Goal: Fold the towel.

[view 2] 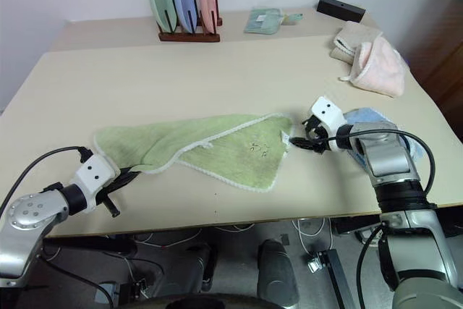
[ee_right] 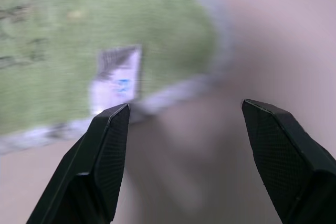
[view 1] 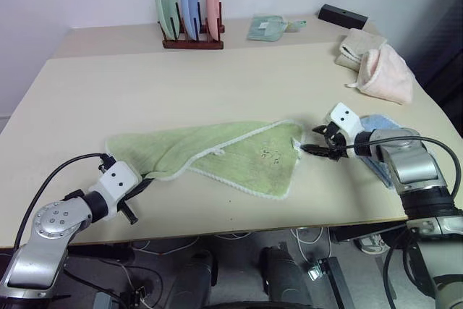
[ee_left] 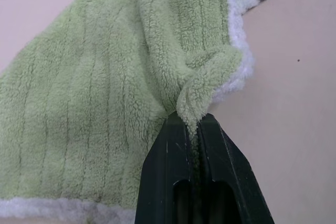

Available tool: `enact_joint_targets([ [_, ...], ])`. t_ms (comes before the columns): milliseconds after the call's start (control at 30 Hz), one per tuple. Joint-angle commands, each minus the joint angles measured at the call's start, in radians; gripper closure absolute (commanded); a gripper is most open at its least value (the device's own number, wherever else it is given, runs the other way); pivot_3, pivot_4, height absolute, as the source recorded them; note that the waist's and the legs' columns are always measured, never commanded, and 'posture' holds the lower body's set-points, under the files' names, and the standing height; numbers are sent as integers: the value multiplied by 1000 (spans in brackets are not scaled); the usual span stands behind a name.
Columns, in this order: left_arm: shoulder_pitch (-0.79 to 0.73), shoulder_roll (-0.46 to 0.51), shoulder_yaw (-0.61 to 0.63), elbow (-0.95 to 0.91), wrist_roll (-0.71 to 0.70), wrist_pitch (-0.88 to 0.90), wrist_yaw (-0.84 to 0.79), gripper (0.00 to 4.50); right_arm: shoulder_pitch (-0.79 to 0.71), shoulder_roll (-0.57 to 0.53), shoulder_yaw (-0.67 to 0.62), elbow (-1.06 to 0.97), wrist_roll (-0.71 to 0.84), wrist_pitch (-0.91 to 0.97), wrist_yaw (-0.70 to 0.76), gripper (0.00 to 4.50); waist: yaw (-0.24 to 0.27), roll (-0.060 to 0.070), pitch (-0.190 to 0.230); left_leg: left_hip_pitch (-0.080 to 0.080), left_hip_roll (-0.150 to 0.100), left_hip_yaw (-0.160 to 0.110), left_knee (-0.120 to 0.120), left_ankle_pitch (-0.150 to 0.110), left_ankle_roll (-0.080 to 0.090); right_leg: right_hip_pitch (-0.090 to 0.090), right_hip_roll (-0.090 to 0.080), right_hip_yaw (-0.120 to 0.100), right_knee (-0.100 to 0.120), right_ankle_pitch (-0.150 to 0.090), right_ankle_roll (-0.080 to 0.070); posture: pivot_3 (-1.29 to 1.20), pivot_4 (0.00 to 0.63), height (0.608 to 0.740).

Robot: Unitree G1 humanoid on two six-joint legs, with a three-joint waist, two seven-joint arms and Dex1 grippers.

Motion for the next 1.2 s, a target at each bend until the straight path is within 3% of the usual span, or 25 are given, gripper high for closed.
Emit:
enact_joint_targets([
  [33, -2, 4, 2, -22, -1, -6, -1, 4500, -64, 39, -29, 31, 35, 14, -39, 1069, 0, 0, 0, 0, 0, 0, 0, 0, 0, 0, 0, 0, 0, 0, 0, 0, 150, 740],
  [300, -3, -7, -12, -28, -1, -8, 6, 4500, -150, 142, 12, 185, 22, 9, -95, 1069, 2, 0, 0, 0, 0, 0, 0, 0, 0, 0, 0, 0, 0, 0, 0, 0, 150, 740],
  [400, 7, -11, -9, -38, 0, -6, 11, 4500, -167, 148, 23, 217, 19, -3, -84, 1925, 0, 0, 0, 0, -1, 0, 1, 0, 0, 0, 0, 0, 0, 0, 0, 0, 150, 740],
  [567, 21, -12, 3, -52, -2, 1, 18, 4500, -166, 129, 16, 197, 31, -1, -59, 4478, 0, 0, 0, 0, 0, 0, 1, 0, 0, 0, 1, 0, 0, 0, 0, 0, 150, 740],
  [700, 4, -30, 48, -62, -52, 46, 39, 4500, -165, 93, 7, 156, 17, -52, -68, 4478, 2, 0, 0, 0, 0, 0, 1, 0, 0, 0, 1, 1, 0, 0, 0, 0, 150, 740],
  [867, -200, -45, 105, 24, -124, 94, 80, 4500, -248, 46, 24, 201, -58, -231, -130, 4478, 4, 0, 1, 0, -1, -1, 2, 0, 0, 1, 1, 0, 0, 1, 1, 0, 150, 740],
  [967, -439, -26, 91, 230, -55, 58, 159, 4500, -376, 44, 27, 302, -107, -374, -193, 4478, 0, 0, 1, 0, -1, 0, 2, 0, -1, 0, 1, 0, 1, 2, 1, 0, 150, 740],
  [1100, -896, -7, 104, 595, -1, -85, 293, 4500, -624, 42, 2, 469, -133, -547, -298, 4478, -5, -5, 4, -2, -1, -1, 2, 2, -3, -3, 2, 0, 1, 3, 1, 0, 150, 740],
  [1200, -1052, 10, 104, 742, 2, -164, 301, 4500, -697, 40, -1, 513, -124, -620, -290, 4478, -12, -6, 3, -3, -1, 0, 1, 2, -8, -3, 2, 0, -2, 4, 2, 0, 150, 740],
])
